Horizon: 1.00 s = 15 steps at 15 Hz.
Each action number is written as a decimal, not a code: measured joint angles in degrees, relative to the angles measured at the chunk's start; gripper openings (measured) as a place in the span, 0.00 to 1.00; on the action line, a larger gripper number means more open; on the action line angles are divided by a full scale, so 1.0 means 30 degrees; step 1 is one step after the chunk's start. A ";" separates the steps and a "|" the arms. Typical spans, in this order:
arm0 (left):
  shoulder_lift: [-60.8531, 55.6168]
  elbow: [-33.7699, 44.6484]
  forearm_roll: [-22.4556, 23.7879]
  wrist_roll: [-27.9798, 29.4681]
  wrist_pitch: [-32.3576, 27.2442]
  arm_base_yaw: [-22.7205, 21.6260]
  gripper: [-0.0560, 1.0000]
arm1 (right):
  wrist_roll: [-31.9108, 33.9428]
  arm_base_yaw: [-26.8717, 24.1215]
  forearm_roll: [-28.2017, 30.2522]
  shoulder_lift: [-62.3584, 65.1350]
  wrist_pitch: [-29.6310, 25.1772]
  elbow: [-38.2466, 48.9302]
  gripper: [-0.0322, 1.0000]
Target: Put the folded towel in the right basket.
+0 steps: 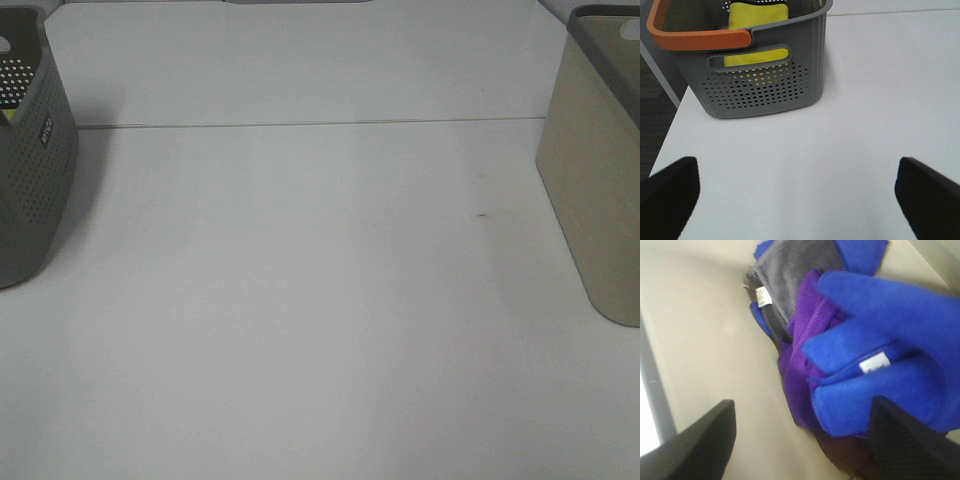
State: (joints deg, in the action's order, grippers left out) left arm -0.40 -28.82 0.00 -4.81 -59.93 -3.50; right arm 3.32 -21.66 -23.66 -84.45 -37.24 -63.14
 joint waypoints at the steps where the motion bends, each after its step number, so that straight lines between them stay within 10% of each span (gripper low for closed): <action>1: 0.0000 0.0000 0.0000 0.0000 0.0000 0.0000 0.99 | -0.0306 0.0000 0.0000 0.0630 0.0000 0.0000 0.73; 4: 0.0000 0.0000 0.0000 0.0000 0.0000 0.0000 0.99 | -0.2865 0.1375 -0.0153 0.2884 0.0516 0.0000 0.73; 8: 0.0000 0.0000 0.0000 0.0000 0.0000 0.0000 0.99 | -0.9110 0.8957 -0.0115 0.6589 0.0573 0.0000 0.73; 10: 0.0000 0.0000 0.0000 0.0000 0.0000 0.0000 0.99 | -0.9416 1.0485 0.0229 0.7620 0.0038 0.0000 0.73; 11: 0.0000 0.0000 0.0000 0.0000 0.0000 0.0000 0.99 | -0.8766 1.2490 0.1490 1.0542 -0.3075 0.0000 0.73; 15: 0.0000 0.0000 0.0000 0.0000 0.0000 0.0000 0.99 | -0.4698 1.2548 0.5596 1.4935 -0.8041 0.0057 0.73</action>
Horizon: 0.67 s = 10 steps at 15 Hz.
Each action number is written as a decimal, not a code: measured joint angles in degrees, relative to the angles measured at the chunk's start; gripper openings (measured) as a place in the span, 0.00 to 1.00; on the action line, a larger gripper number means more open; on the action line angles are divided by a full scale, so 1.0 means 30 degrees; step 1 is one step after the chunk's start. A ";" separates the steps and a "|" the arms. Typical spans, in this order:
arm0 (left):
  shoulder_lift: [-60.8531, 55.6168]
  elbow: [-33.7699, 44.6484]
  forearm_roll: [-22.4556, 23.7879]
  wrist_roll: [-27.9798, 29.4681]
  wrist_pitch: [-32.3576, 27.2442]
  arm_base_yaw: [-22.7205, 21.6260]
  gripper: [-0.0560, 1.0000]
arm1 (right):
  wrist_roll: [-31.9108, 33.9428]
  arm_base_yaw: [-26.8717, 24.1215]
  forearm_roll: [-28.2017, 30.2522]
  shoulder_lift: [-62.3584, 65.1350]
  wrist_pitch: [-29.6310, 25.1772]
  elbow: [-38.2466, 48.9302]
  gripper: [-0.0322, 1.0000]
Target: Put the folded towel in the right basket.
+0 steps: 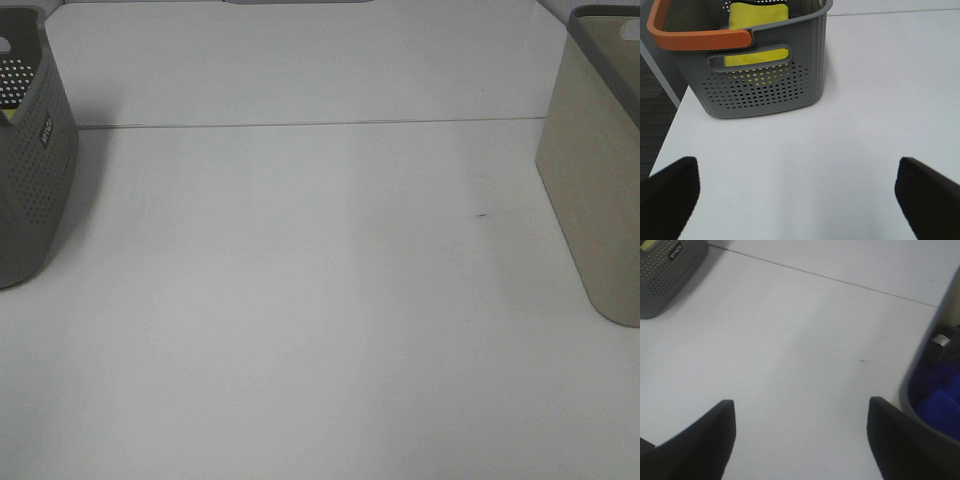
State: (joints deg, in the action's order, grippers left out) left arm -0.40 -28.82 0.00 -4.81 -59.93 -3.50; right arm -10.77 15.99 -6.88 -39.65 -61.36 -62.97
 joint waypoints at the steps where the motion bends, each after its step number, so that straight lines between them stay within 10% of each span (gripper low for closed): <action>1: 0.0000 0.0000 0.0000 0.0000 0.0000 0.0000 0.99 | 0.0420 0.0000 0.0477 0.0611 -0.0344 0.0000 0.73; 10: 0.0000 0.0000 0.0000 0.0000 0.0000 0.0000 0.99 | 0.3839 0.0000 0.2865 1.0008 -0.2750 0.2349 0.72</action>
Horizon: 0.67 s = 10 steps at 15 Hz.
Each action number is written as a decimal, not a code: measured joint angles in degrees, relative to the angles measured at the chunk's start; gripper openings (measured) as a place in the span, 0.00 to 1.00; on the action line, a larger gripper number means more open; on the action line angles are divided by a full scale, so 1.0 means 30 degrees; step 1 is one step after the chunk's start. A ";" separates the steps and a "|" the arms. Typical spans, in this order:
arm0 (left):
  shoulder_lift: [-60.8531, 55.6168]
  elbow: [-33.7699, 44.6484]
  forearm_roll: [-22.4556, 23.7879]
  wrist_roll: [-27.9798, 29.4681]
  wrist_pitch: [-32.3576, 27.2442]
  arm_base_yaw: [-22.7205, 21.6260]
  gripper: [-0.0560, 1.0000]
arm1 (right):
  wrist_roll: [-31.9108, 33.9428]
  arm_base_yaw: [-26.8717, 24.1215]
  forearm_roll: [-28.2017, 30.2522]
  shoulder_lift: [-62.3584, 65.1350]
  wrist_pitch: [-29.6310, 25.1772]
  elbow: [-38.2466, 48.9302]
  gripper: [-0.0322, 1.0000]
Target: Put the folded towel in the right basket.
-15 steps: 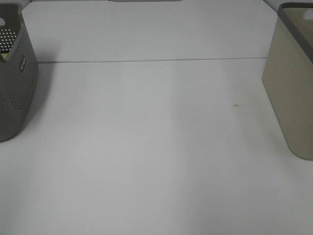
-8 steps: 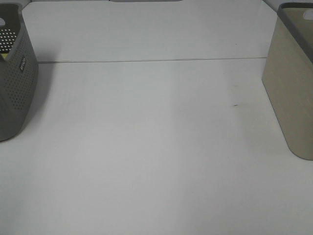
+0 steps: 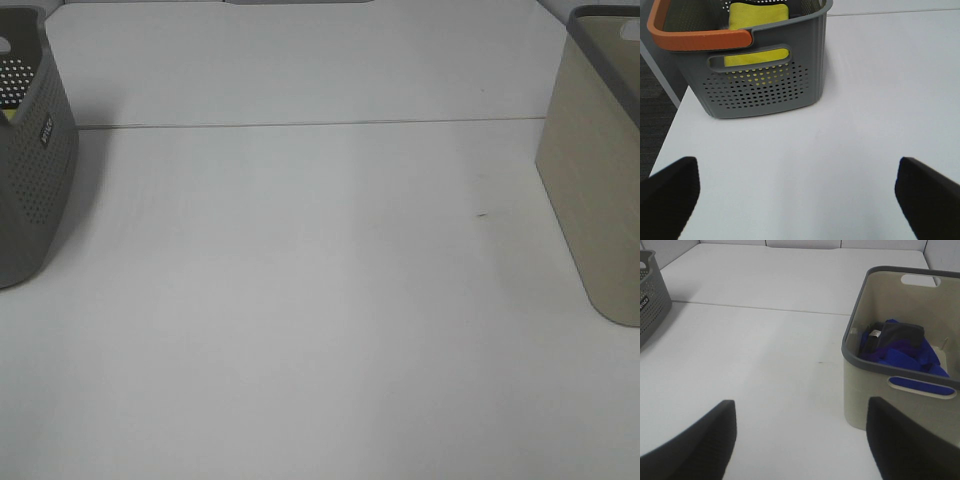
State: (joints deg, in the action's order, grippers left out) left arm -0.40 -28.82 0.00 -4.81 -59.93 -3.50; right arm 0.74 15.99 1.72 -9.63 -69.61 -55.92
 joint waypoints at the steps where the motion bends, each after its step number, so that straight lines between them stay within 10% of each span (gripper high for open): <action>1: 0.0000 0.0000 0.0000 0.0000 0.0000 0.0000 0.99 | 0.0019 0.0000 0.0057 0.0898 0.0000 0.0955 0.72; 10: 0.0000 0.0000 0.0000 0.0000 0.0000 0.0000 0.99 | 0.0535 0.0000 0.1070 0.3075 -0.0229 0.8976 0.72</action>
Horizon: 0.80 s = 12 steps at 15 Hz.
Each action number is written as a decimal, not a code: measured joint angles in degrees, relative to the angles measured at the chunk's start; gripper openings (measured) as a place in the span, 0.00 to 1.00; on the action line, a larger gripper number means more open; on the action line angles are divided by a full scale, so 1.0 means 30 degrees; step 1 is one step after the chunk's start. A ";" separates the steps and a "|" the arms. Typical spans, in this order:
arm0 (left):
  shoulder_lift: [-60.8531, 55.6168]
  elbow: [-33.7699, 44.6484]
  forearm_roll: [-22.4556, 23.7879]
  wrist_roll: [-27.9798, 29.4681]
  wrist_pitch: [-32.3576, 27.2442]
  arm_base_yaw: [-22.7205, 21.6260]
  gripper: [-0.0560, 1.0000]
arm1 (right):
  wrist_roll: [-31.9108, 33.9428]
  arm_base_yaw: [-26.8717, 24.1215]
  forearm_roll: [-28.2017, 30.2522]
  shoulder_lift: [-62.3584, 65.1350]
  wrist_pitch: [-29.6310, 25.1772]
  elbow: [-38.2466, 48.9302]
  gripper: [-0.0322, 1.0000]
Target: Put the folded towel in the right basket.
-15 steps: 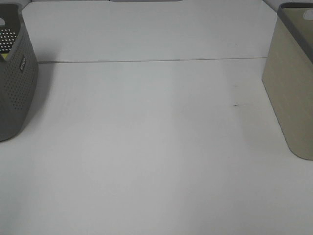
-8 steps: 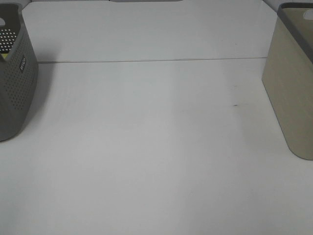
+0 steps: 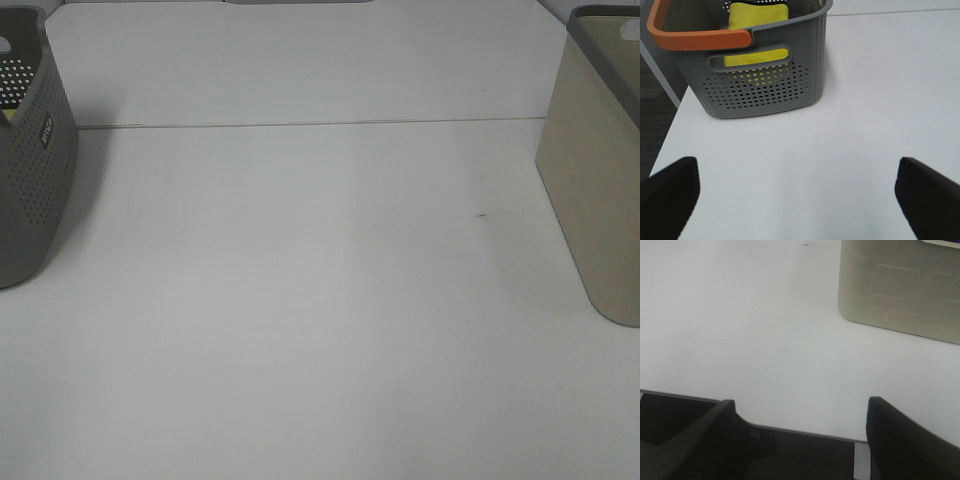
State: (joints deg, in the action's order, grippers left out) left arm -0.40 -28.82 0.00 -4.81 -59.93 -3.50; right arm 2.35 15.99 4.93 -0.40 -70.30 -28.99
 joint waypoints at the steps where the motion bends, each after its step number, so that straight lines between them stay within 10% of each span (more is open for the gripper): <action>1: 0.0000 0.0000 0.0000 0.0000 0.0000 0.0000 0.99 | -0.0019 0.0000 0.0038 0.0000 0.0000 0.0000 0.72; 6: 0.0000 0.0000 0.0000 0.0000 0.0000 0.0000 0.99 | -0.0019 0.0000 0.0134 0.0000 0.0000 0.0000 0.94; 12: 0.0000 0.0000 0.0000 0.0000 0.0000 0.0000 0.99 | 0.0076 0.0000 0.0115 0.0000 0.2158 0.0592 0.97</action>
State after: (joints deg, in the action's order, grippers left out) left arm -0.40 -28.82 0.00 -4.81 -59.93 -3.50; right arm 2.58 15.99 5.27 -0.40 -63.83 -27.22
